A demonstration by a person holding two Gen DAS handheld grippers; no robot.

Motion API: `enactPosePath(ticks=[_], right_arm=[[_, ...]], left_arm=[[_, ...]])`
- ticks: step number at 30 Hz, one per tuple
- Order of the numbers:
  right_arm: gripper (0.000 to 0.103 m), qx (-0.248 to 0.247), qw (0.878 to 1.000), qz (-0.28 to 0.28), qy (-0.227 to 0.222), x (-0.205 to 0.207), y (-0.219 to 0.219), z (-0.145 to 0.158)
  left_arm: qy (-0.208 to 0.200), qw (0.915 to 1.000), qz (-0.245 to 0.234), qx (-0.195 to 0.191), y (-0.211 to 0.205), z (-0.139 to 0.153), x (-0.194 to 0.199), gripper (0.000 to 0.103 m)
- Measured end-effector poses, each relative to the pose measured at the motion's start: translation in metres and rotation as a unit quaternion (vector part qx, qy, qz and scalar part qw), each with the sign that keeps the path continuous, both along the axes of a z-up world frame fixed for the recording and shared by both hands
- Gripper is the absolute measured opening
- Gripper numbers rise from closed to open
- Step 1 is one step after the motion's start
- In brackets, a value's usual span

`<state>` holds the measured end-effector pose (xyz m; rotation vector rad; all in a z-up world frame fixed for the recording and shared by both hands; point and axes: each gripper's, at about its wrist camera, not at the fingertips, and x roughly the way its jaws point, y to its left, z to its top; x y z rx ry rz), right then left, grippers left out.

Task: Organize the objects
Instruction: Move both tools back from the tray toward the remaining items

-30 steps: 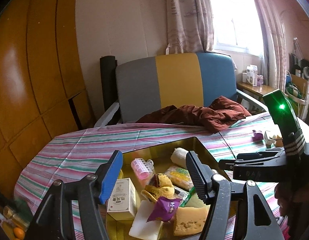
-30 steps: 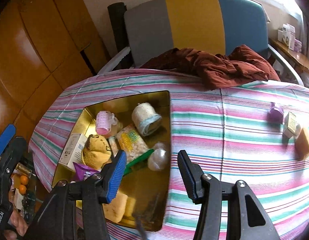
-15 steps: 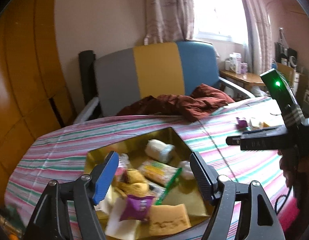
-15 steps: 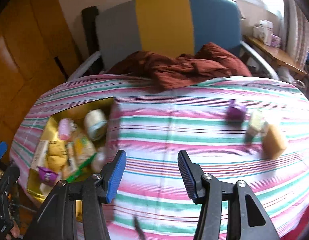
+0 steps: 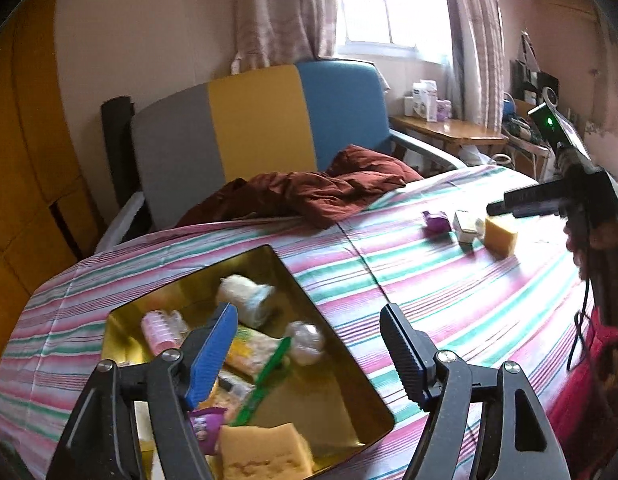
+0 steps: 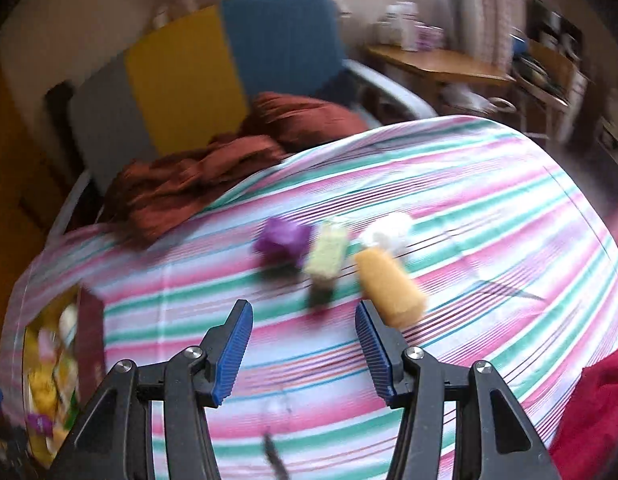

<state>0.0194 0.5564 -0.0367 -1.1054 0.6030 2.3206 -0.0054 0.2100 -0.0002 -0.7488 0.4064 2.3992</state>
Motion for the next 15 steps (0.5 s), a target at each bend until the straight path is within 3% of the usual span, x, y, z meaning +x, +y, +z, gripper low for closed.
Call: enactPosePath(ticks=[5,10,15], right_arm=[[0.054,-0.018,0.998,-0.064,0.009,0.007,0.045,-0.014],[0.055,-0.082,0.988,-0.128,0.018,0.022,0.081,-0.045],[0.055,-0.109,0.983,-0.146,0.027,0.032,0.088,-0.05]], left_arm=[[-0.009,0.9998,-0.018,-0.007,0.018,-0.005,0.001,0.077],[-0.028,0.9993,-0.025,-0.009,0.032,-0.009,-0.003,0.078],[-0.039,0.9988,-0.029,-0.009,0.043,-0.013,-0.008,0.078]])
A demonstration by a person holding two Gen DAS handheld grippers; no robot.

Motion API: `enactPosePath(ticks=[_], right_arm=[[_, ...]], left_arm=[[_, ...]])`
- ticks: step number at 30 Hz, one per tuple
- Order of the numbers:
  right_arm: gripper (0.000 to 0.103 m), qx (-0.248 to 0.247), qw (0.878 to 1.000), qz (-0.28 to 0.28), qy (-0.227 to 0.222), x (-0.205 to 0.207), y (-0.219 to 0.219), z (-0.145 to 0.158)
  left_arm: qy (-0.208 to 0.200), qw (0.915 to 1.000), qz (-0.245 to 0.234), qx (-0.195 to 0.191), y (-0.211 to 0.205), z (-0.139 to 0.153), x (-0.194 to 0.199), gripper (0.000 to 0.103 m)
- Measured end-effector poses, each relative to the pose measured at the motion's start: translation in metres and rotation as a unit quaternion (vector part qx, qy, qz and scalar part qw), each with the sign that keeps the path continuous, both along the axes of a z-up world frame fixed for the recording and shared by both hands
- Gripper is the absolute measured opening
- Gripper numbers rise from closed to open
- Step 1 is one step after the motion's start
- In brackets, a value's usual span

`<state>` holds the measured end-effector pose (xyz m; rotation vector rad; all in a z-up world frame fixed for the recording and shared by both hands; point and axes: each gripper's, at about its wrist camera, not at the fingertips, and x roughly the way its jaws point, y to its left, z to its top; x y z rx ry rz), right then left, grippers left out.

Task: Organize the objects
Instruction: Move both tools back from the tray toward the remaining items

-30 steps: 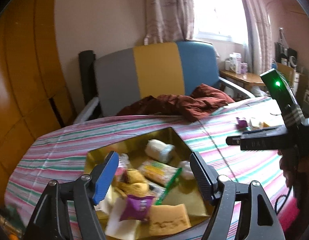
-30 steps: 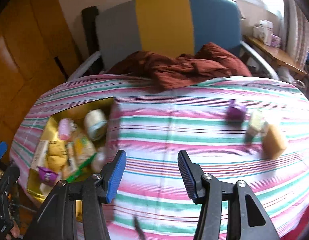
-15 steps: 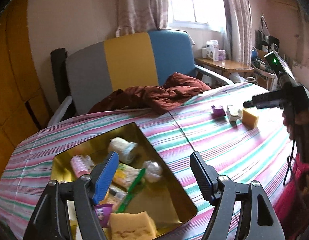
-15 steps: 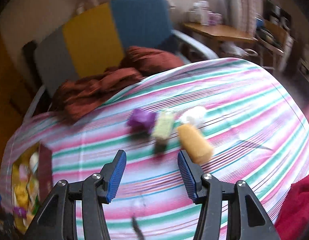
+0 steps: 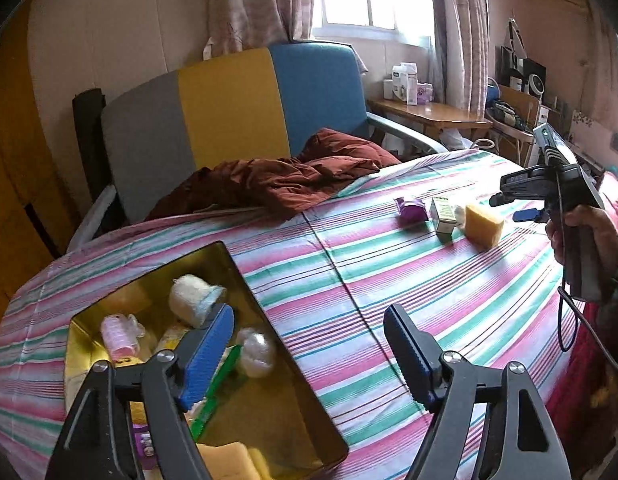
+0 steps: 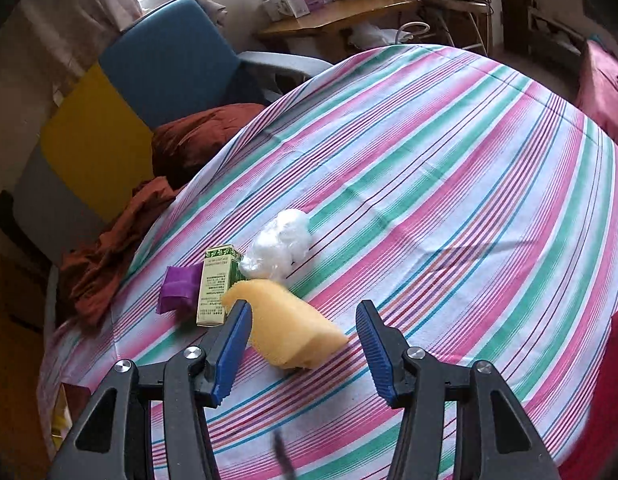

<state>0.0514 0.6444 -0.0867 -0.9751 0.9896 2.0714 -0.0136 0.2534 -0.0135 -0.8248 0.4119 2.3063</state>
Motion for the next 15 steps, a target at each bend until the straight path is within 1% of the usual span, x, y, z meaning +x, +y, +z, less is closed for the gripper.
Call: enactPosePath(ticks=[2,4,9,15], right_arm=[[0.055,-0.001,1.0,0.001,-0.001,0.0,-0.001,0.0],[0.056,-0.001,1.0,0.005,-0.003,-0.001,-0.002,0.0],[0.058,0.0,1.0,0.017,-0.007,-0.004,-0.003,0.0],[0.059,0.008,1.0,0.029,-0.008,-0.008,-0.006,0.002]], left_arm=[[-0.012,0.9999,0.0,0.002,0.005,-0.002,-0.003,0.078],[-0.014,0.9999,-0.001,0.001,0.009,-0.004,-0.004,0.078],[0.006,0.9998,-0.011,-0.017,0.026,-0.005,-0.001,0.078],[0.018,0.9992,-0.025,-0.026,0.044,-0.005,0.002,0.079]])
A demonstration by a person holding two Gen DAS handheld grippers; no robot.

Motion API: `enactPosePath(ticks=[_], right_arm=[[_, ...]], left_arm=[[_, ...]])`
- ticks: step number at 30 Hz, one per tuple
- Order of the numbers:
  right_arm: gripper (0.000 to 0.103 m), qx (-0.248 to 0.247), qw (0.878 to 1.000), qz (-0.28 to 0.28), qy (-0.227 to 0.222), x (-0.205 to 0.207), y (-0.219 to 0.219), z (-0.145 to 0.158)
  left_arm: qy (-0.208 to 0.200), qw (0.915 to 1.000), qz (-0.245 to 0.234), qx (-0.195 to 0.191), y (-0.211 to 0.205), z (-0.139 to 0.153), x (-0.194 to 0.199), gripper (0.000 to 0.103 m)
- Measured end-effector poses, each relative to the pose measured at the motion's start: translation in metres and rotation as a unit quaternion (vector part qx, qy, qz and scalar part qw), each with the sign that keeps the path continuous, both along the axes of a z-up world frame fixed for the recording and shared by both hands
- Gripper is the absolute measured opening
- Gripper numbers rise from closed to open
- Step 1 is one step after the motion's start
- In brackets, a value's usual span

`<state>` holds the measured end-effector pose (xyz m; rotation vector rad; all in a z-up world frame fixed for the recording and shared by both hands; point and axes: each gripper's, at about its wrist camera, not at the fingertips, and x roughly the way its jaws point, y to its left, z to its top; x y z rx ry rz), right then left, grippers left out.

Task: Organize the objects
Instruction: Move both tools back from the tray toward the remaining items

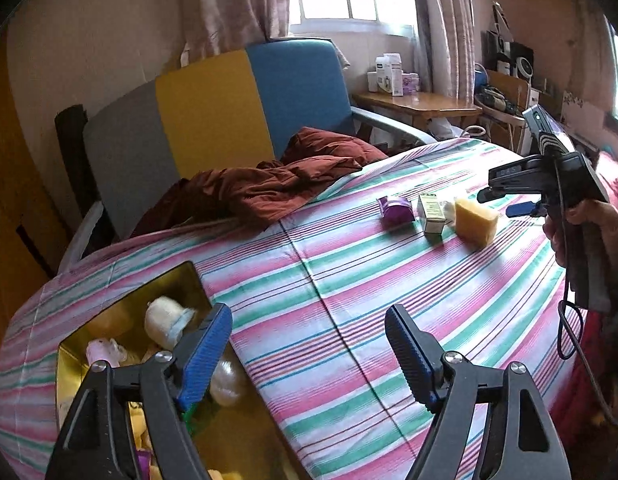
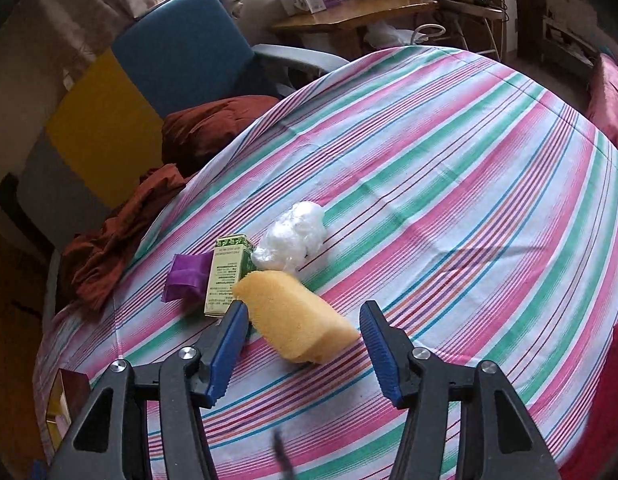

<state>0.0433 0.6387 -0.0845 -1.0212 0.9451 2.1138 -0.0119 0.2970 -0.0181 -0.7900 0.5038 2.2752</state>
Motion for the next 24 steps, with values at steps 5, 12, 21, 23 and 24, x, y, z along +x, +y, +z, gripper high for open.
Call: enactPosePath(ticks=[5,12,21,23,24], right_arm=[[0.064,0.01,1.0,0.014,0.0,-0.004,-0.003,0.003],[0.064,0.025,0.999,0.031,-0.006,-0.01,-0.008,0.006],[0.064,0.014,1.0,0.018,0.005,-0.004,-0.004,0.008],[0.064,0.01,1.0,0.014,0.007,-0.002,-0.002,0.007],[0.064,0.007,1.0,0.013,0.009,-0.002,-0.001,0.007]], left_arm=[[0.001,0.9999,-0.008,-0.009,0.013,-0.003,0.0,0.079],[0.0,0.9995,-0.018,-0.025,0.03,-0.011,-0.003,0.079],[-0.005,0.9987,-0.032,-0.04,0.052,-0.02,-0.006,0.079],[-0.005,0.9984,-0.035,-0.044,0.057,-0.021,-0.008,0.079],[-0.007,0.9983,-0.036,-0.046,0.06,-0.022,-0.009,0.079]])
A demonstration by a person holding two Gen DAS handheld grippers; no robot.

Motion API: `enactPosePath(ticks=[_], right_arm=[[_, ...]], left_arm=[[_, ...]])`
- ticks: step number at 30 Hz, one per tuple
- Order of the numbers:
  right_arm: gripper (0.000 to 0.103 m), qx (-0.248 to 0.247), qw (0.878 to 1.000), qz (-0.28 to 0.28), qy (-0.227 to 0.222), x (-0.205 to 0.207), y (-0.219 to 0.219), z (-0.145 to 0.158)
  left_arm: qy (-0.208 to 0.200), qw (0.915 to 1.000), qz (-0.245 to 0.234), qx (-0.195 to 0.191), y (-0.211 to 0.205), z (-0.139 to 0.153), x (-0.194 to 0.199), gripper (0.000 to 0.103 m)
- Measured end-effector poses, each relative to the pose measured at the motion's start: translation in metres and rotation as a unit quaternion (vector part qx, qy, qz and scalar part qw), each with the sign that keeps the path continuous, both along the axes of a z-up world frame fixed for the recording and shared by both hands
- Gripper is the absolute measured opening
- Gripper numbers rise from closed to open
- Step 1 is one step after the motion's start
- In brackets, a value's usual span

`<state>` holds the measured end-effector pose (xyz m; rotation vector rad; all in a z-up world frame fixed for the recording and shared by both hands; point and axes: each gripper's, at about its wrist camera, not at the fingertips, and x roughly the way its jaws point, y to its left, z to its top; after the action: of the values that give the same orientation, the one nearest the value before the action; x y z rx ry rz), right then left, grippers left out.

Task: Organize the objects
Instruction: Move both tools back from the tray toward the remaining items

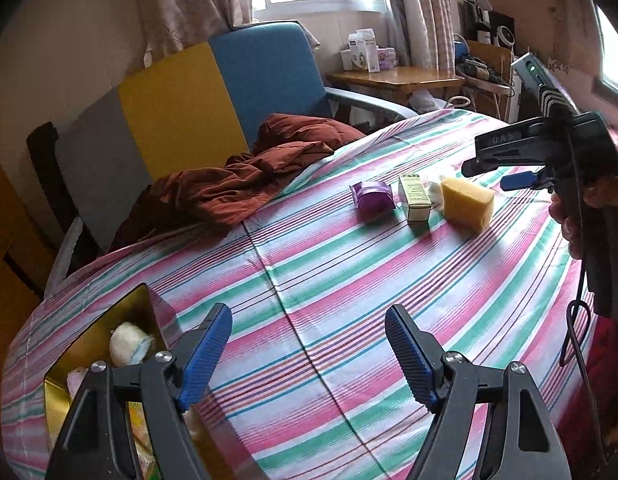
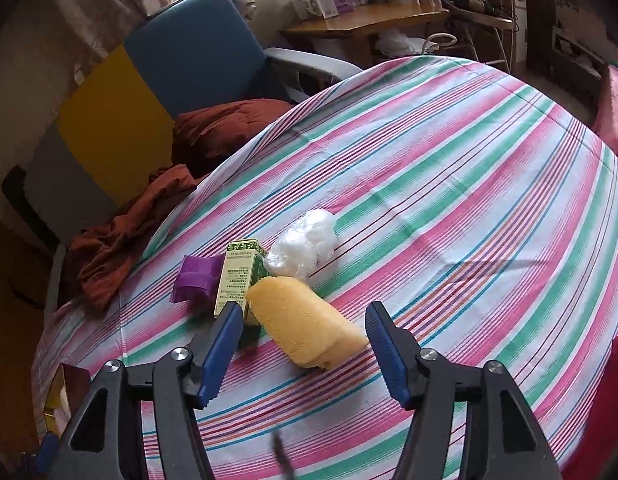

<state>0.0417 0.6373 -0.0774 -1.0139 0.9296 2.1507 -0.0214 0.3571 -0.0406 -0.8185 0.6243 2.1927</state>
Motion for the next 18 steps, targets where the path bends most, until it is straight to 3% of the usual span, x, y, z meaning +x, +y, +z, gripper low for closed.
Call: enactPosePath(ticks=[8,13,18], right_arm=[[0.065,-0.019,1.0,-0.009,0.01,0.005,0.004,-0.001],[0.065,-0.036,0.999,-0.025,0.015,0.01,0.01,-0.004],[0.065,-0.074,0.995,-0.066,0.029,0.024,0.023,-0.011]], left_arm=[[-0.021,0.9997,-0.001,-0.014,0.023,-0.01,-0.015,0.079],[-0.075,0.9971,0.007,-0.011,0.04,-0.016,-0.037,0.079],[-0.103,0.9945,0.02,-0.006,0.058,-0.018,-0.056,0.079]])
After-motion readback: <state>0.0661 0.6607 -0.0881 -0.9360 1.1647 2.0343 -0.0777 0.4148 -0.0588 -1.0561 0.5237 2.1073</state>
